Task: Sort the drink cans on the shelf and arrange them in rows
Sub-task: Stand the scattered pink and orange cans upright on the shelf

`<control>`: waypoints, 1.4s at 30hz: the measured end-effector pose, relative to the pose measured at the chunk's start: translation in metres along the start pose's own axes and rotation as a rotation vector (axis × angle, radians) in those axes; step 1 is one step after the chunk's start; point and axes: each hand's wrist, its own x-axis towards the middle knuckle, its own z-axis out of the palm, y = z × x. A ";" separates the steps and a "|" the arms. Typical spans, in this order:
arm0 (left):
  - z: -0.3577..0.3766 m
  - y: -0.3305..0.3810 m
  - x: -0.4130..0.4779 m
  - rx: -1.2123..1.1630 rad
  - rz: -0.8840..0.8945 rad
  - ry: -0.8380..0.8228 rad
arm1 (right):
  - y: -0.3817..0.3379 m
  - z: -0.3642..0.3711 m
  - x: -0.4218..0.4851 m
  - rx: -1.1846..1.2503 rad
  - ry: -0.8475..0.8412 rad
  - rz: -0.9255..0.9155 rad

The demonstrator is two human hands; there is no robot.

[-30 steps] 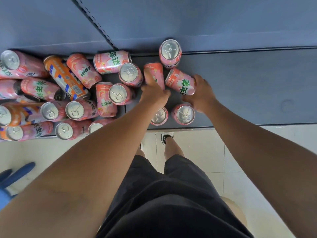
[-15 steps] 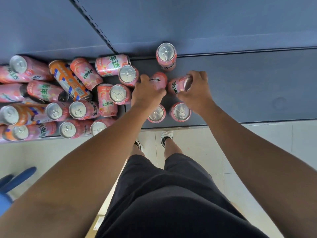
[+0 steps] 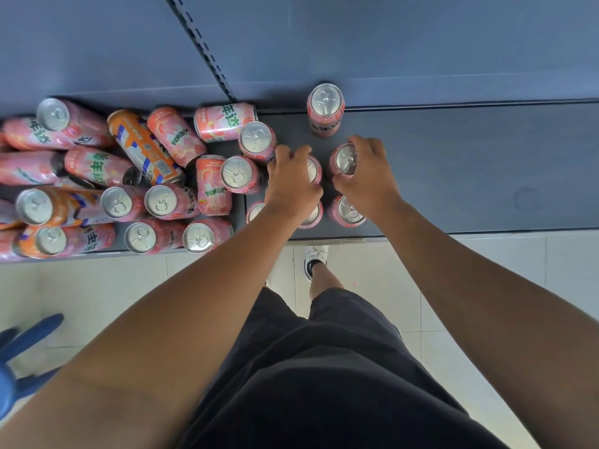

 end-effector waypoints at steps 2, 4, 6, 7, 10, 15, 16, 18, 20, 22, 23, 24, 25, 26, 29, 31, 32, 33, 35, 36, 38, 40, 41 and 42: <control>-0.004 -0.004 -0.003 -0.032 0.019 0.006 | -0.005 0.001 -0.004 -0.060 0.050 0.013; -0.010 -0.011 -0.009 -0.050 0.056 0.012 | -0.015 0.002 -0.011 -0.144 0.147 -0.019; -0.019 -0.017 -0.016 -0.066 0.100 0.035 | -0.028 0.004 -0.018 -0.147 0.216 -0.074; -0.026 -0.021 -0.021 -0.074 0.119 0.051 | -0.034 0.006 -0.022 -0.131 0.223 -0.091; -0.047 -0.034 -0.035 -0.034 0.142 0.095 | -0.055 0.013 -0.029 -0.128 0.198 -0.135; -0.081 -0.070 -0.051 0.052 0.066 0.168 | -0.089 0.027 -0.029 -0.104 0.166 -0.211; -0.086 -0.078 -0.052 0.064 0.036 0.165 | -0.095 0.030 -0.028 -0.105 0.166 -0.228; -0.095 -0.094 -0.051 0.063 -0.023 0.149 | -0.109 0.037 -0.026 -0.121 0.159 -0.258; -0.102 -0.105 -0.048 0.081 -0.059 0.133 | -0.122 0.044 -0.022 -0.139 0.144 -0.285; -0.105 -0.114 -0.043 0.155 -0.055 0.129 | -0.135 0.051 -0.014 -0.160 0.128 -0.322; -0.106 -0.117 -0.041 0.203 -0.051 0.121 | -0.141 0.054 -0.010 -0.171 0.117 -0.334; -0.106 -0.120 -0.037 0.260 -0.046 0.110 | -0.146 0.057 -0.005 -0.181 0.103 -0.334; -0.106 -0.123 -0.034 0.326 -0.040 0.096 | -0.151 0.060 0.001 -0.193 0.088 -0.328; -0.106 -0.126 -0.030 0.398 -0.034 0.076 | -0.156 0.063 0.007 -0.211 0.073 -0.314; -0.104 -0.131 -0.017 0.580 -0.044 0.015 | -0.165 0.069 0.033 -0.234 0.014 -0.209; -0.102 -0.133 -0.008 0.636 -0.088 -0.020 | -0.167 0.073 0.054 -0.157 -0.047 -0.053; -0.100 -0.134 -0.003 0.656 -0.115 -0.040 | -0.168 0.075 0.064 -0.098 -0.073 0.040; -0.099 -0.135 0.001 0.673 -0.141 -0.064 | -0.169 0.076 0.073 -0.029 -0.098 0.129; -0.096 -0.137 0.007 0.697 -0.172 -0.112 | -0.168 0.080 0.088 0.091 -0.142 0.256; -0.096 -0.138 0.008 0.707 -0.176 -0.130 | -0.167 0.082 0.093 0.113 -0.168 0.303; -0.094 -0.139 0.013 0.736 -0.156 -0.158 | -0.164 0.084 0.105 0.093 -0.221 0.360; -0.093 -0.139 0.015 0.791 -0.111 -0.194 | -0.162 0.085 0.112 0.085 -0.299 0.403; -0.091 -0.139 0.017 0.825 -0.101 -0.209 | -0.163 0.085 0.115 0.094 -0.340 0.416; -0.090 -0.138 0.020 0.861 -0.101 -0.219 | -0.162 0.086 0.119 0.111 -0.372 0.437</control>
